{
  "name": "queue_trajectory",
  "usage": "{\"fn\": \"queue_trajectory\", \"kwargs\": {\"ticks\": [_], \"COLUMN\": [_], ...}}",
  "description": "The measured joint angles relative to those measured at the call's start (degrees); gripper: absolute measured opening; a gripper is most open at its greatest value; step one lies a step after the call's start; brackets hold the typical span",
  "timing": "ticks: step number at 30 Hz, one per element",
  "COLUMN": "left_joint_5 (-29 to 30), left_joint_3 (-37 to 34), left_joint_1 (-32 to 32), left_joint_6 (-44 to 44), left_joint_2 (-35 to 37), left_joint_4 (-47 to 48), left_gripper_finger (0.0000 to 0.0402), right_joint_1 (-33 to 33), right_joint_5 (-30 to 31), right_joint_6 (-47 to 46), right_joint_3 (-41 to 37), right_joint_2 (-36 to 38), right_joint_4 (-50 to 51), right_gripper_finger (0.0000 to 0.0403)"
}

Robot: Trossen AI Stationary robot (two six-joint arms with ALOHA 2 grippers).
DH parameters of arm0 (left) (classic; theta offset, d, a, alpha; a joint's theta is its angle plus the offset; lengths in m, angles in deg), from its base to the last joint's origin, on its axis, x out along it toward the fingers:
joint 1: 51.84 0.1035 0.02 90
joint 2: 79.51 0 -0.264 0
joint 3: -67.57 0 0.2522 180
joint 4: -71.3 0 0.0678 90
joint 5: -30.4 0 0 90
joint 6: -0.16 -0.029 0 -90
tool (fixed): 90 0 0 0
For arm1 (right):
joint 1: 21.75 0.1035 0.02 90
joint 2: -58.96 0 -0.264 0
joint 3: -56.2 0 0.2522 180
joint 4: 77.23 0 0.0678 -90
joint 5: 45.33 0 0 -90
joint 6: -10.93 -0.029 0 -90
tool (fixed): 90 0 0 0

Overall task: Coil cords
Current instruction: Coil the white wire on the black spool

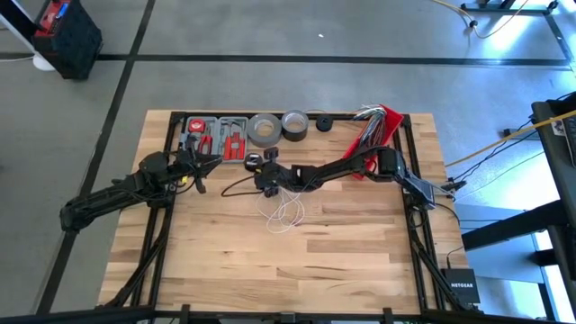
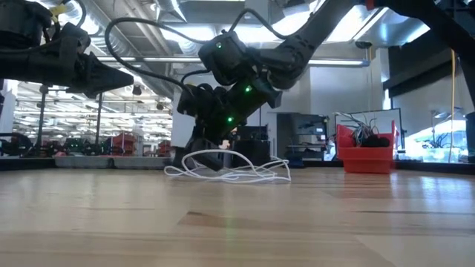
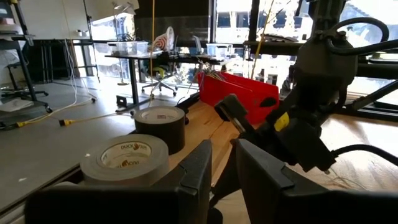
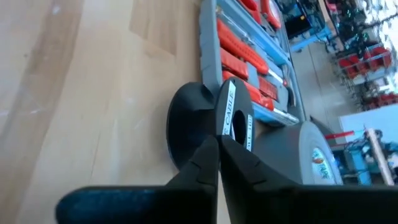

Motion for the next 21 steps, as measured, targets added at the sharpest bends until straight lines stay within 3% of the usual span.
{"fn": "queue_trajectory", "kwargs": {"ticks": [11,21], "left_joint_5": [-0.76,-6.64], "left_joint_3": [0.00,-0.02], "left_joint_1": [-0.02,-4.92], "left_joint_6": [1.67,-3.20], "left_joint_2": [0.00,-0.76], "left_joint_4": [-0.12,-1.17], "left_gripper_finger": [0.0068,0.0068], "right_joint_1": [2.02,4.38], "right_joint_5": [1.86,-12.78], "right_joint_6": [-2.35,-8.77], "right_joint_3": [-0.13,-0.09], "right_joint_2": [3.10,9.75], "right_joint_4": [-0.73,-0.87], "right_gripper_finger": [0.0003,0.0001]}}
